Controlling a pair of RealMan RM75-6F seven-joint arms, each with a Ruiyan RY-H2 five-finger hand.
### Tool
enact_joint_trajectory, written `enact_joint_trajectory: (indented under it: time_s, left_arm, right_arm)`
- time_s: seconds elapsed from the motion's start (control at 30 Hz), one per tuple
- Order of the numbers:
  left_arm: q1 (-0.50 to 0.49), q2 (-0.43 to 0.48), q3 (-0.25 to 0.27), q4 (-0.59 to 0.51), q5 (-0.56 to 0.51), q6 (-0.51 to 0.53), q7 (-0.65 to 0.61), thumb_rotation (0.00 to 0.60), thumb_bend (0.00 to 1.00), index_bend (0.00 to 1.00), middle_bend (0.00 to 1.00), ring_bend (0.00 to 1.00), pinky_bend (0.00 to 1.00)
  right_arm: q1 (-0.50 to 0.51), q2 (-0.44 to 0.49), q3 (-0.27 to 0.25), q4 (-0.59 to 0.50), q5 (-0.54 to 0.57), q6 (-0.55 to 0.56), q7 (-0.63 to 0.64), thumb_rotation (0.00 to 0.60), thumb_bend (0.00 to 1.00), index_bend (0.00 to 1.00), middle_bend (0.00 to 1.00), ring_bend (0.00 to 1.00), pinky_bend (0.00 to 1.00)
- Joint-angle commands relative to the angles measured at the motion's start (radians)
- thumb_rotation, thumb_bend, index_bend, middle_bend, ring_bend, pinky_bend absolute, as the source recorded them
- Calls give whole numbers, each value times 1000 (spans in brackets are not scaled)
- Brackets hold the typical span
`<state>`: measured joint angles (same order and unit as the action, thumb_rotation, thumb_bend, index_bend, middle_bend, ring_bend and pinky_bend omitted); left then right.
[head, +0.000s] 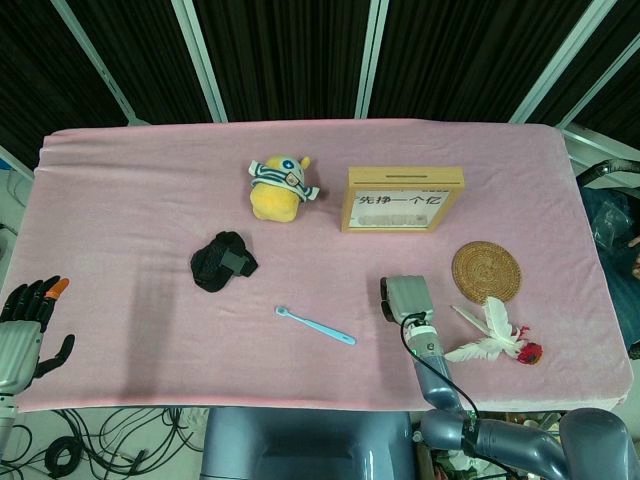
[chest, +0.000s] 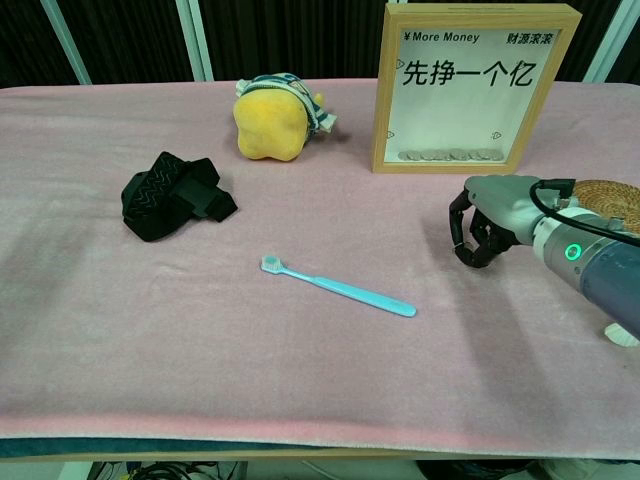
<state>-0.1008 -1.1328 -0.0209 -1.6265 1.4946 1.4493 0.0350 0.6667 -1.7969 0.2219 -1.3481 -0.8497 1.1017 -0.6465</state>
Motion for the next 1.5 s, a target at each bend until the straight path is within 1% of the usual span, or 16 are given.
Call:
enact_joint_trajectory:
  time_s: [0.03,0.17,0.27,0.47,0.6,0.73,0.8,0.87,0.97,1.23,1.5]
  left_arm:
    - [0,0,0,0,0,-1,0,600,407,26,38,0,0]
    - [1,0,0,0,-1,1,-3,600,407,25,38,0,0]
    - [1,0,-1,0,-1,1,-4,600,407,25,38,0,0]
    - [-1,0,-1,1,-1,-1,-6,600,408,25,38,0,0]
    - [-2,0,-1,1,-4,-5,-8,600,407,25,38,0,0]
    - [-4,0,-4,1,-9,-10,-12,600,407,25,38,0,0]
    - [-5,0,-4,0,-14,-15,-13,600,407,25,38,0,0]
    - [-7,1,-5,0,-17,-19,-12,600,407,25,38,0,0]
    - [-8,2,-6,-3,-21,-23,-13,600,407,25,38,0,0]
    - [-6,5,-1,-10,-23,-26,-11,600,408,24,38,0,0]
    - [-6,5,-6,-13,-37,-30,-6,600,407,25,38,0,0]
  right_arm:
    - [0,0,2,-4,-7,2,9,600,452,716,868,879,878]
    - [-2,7,6,-20,-25,13,22,600,457,725,868,879,878]
    - [-5,28,17,-59,-35,28,30,600,456,725,868,879,878]
    - [-9,111,47,-199,-48,69,8,600,457,727,866,878,878]
    - [-3,196,90,-326,-5,78,-28,600,456,744,862,877,878]
    - [7,288,169,-445,103,51,-11,600,456,774,862,877,878]
    - [13,325,197,-473,150,33,-4,600,456,787,863,877,878]
    - [25,364,221,-491,194,16,-8,600,456,795,863,877,878]
    - [63,419,223,-490,239,13,-75,600,456,794,862,876,876]
    - [174,497,213,-465,312,10,-223,600,456,794,857,874,874]
    - [276,541,250,-443,405,-12,-253,600,456,794,857,874,874]
